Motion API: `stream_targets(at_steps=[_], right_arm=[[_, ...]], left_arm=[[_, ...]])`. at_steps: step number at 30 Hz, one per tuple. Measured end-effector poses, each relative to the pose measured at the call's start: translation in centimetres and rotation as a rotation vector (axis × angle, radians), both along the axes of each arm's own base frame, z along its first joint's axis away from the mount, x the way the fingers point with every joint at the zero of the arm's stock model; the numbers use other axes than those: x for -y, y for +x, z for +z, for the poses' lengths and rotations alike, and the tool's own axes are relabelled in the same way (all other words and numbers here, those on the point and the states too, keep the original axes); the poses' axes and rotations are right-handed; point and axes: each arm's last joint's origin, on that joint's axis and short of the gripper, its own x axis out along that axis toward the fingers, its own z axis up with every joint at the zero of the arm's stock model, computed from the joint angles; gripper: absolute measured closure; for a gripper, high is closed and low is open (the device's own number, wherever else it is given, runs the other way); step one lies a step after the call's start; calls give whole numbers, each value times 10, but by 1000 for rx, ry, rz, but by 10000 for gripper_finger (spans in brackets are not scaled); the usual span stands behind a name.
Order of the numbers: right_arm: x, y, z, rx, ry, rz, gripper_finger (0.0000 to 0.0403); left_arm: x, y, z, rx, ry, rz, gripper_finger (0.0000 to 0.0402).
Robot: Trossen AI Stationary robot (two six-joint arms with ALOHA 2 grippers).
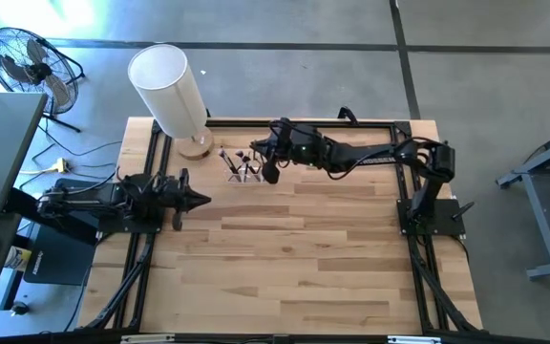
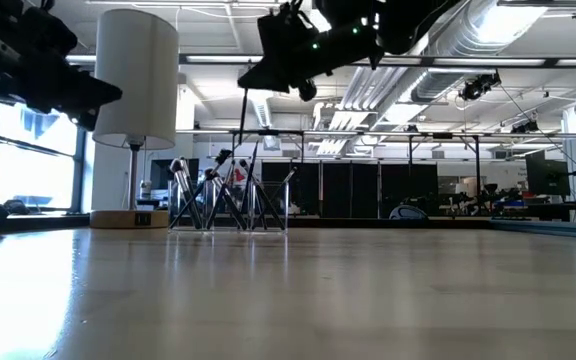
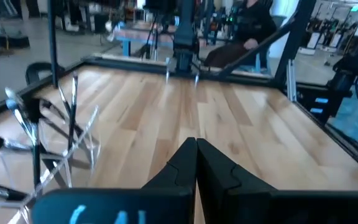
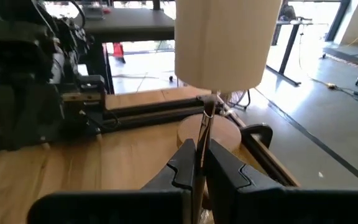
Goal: Pick & Place Makeup Supplies
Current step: Put the black makeup brush into the transparent organizer, then return to Home Position
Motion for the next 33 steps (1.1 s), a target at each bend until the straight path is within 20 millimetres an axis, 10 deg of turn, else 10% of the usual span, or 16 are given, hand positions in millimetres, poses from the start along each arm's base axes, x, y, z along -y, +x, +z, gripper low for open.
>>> stream_targets(at_steps=[16, 28, 33], right_arm=[[9, 21, -65, -127, 55, -1, 371], [16, 18, -71, -134, 157, -17, 296], [14, 11, -44, -98, 86, 27, 275]], left_arm=[[1, 0, 0, 12, -40, -31, 401], [1, 0, 0, 10, -39, -20, 401], [1, 0, 0, 10, -39, -18, 401]])
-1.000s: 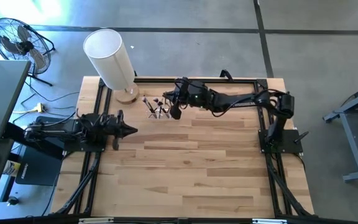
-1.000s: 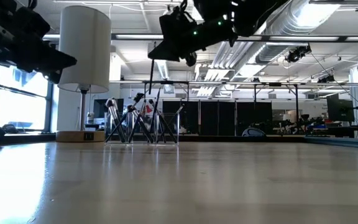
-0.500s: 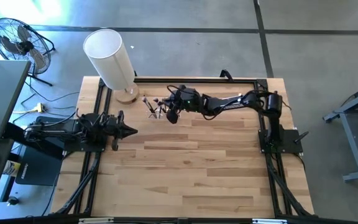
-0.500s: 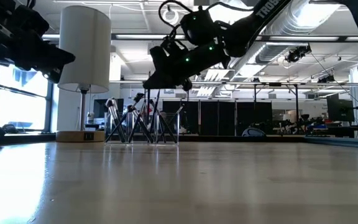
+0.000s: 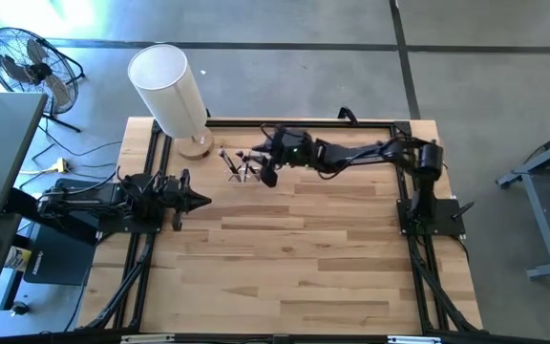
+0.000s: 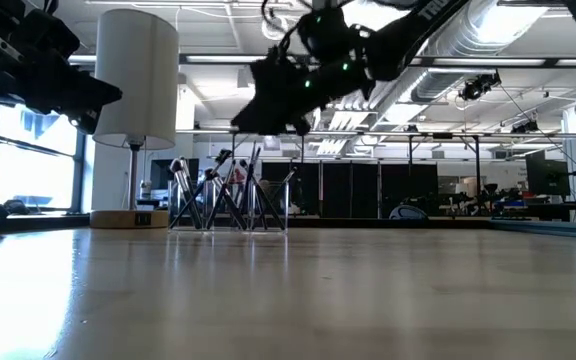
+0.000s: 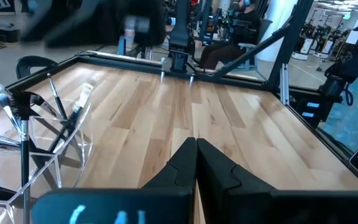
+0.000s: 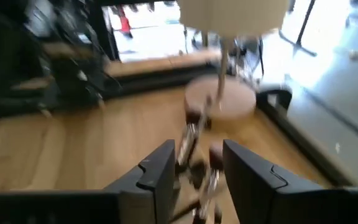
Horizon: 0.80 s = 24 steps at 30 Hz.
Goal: Pick & Place Makeup Supplies
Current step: Return to Home Position
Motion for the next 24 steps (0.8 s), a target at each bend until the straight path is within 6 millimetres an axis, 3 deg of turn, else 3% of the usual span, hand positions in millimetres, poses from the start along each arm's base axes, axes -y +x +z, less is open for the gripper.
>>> stream_targets(at_steps=[5, 10, 15, 24], right_arm=[[-13, -17, 44, 38, -89, 113, 296], [-37, -42, 75, -8, -133, 236, 387], [-70, -82, 56, -31, -91, 259, 392], [-120, -187, 12, 86, 37, 271, 401]], left_arm=[[0, 0, 0, 0, 0, 0, 401], [0, 0, 0, 2, 0, 1, 401], [0, 0, 0, 3, 0, 1, 401], [0, 0, 0, 4, 0, 1, 401]])
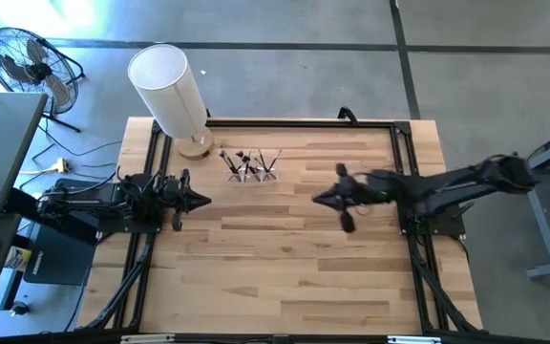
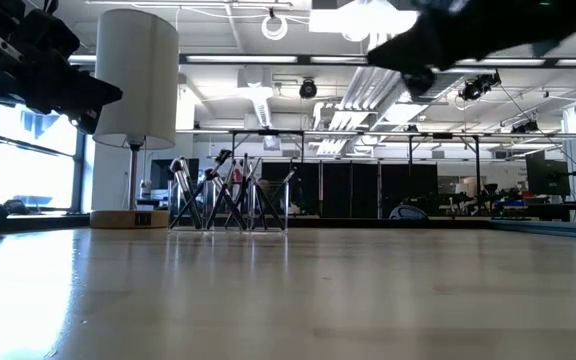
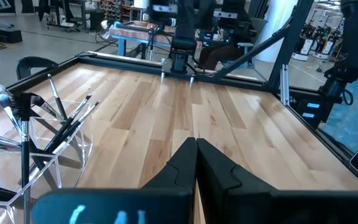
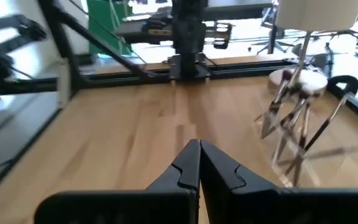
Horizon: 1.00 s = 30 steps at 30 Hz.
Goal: Pick & Place Makeup Supplies
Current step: Return to Home Position
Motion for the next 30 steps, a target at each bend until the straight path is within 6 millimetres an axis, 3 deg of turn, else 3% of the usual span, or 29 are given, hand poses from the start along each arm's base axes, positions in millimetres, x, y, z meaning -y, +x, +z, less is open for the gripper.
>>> stream_targets(at_steps=[6, 13, 20, 30], right_arm=[[-17, -58, -24, 20, 37, 40, 402], [-13, -99, -38, -36, 73, -11, 402], [-8, -121, -43, -99, 9, -28, 403], [2, -126, -41, -71, -18, -79, 403]], left_arm=[[0, 0, 0, 1, 0, 0, 401], [0, 0, 0, 1, 0, 1, 401], [0, 0, 0, 1, 0, 1, 401], [0, 0, 0, 1, 0, 1, 401]])
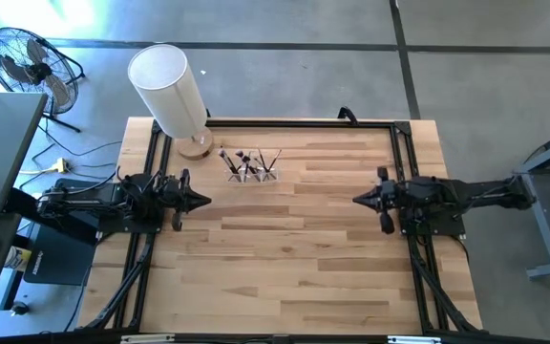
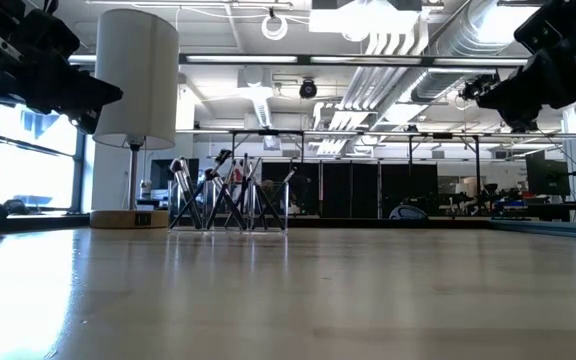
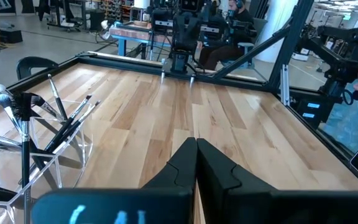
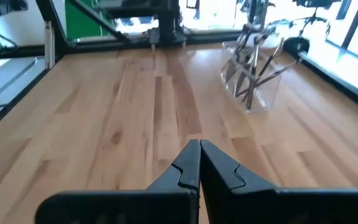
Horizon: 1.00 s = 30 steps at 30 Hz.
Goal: Pick & Place Makeup Supplies
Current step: Return to Home Position
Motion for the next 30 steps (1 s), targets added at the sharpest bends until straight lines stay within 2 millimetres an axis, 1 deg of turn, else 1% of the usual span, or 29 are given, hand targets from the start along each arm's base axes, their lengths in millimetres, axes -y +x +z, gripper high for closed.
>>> stream_targets(at_steps=[12, 22, 25, 30], right_arm=[[5, -23, 11, 170, 0, -38, 403], [4, -23, 6, 119, -12, 5, 403], [5, -23, 7, 117, -59, -29, 403], [6, -23, 6, 115, -63, -59, 402]], left_arm=[[0, 0, 0, 0, 0, 0, 401], [0, 0, 0, 0, 0, 0, 401], [0, 0, 0, 0, 0, 0, 401], [0, 0, 0, 0, 0, 0, 401]])
